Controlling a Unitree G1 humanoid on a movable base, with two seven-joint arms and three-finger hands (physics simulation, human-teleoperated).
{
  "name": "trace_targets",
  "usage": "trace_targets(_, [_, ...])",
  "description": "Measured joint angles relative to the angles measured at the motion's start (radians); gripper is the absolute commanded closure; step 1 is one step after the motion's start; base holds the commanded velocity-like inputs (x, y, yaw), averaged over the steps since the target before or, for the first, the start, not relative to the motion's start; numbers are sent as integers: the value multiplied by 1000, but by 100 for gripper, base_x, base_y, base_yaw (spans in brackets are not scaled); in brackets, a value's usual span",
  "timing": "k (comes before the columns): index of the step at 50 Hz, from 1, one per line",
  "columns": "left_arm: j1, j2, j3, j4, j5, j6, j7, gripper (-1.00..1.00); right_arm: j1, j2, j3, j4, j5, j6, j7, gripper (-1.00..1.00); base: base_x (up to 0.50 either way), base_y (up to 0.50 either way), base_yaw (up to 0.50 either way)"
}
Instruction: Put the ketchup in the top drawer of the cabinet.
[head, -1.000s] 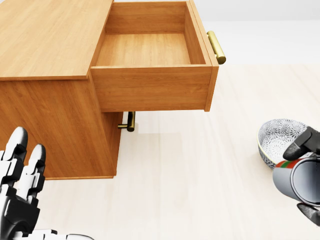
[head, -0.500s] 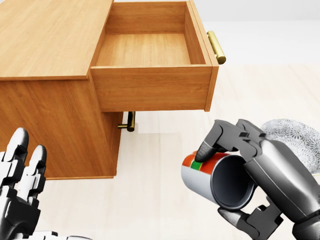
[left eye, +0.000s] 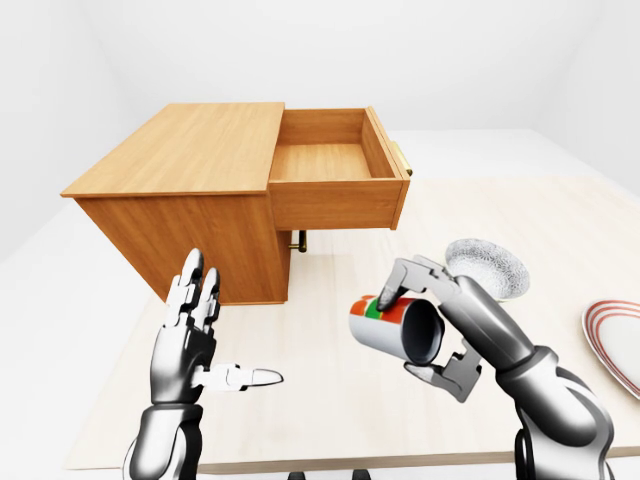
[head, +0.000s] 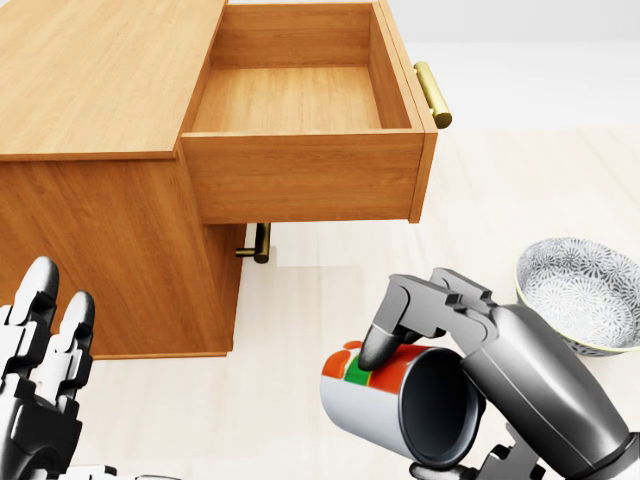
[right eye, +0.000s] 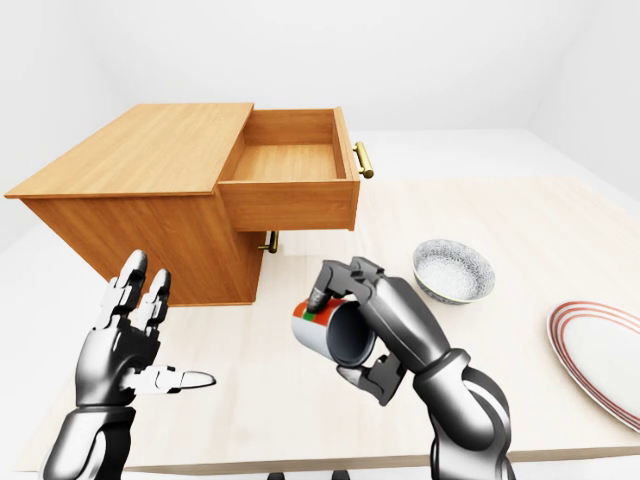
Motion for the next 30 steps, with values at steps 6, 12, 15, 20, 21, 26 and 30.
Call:
trace_targets(6, [6, -1, 0, -8, -2, 1, -3, -100, -58, -24, 35, -36, -35, 0, 0, 100, 0, 0, 0])
trace_targets(12, [11, -2, 0, -12, -3, -1, -6, -100, -204, -86, 82, -58, -120, 0, 0, 100, 0, 0, 0])
trace_targets(15, [12, -2, 1, -15, -4, 0, -7, -100, -304, -125, 101, -42, -167, 0, 0, 100, 0, 0, 0])
trace_targets(20, [10, -2, 3, -14, -6, 0, -9, -100, -467, -173, 124, 10, -255, 0, 0, 100, 0, 0, 0])
trace_targets(21, [10, -2, 4, -14, -6, 1, -9, -100, -498, -180, 128, 23, -274, 0, 0, 100, 0, 0, 0])
trace_targets(26, [7, -2, 6, -15, -7, 4, -10, -100, -631, -198, 135, 91, -384, 0, 0, 100, 0, 0, 0])
trace_targets(30, [7, -2, 6, -15, -7, 5, -10, -100, -724, -194, 126, 154, -477, 0, 0, 100, 0, 0, 0])
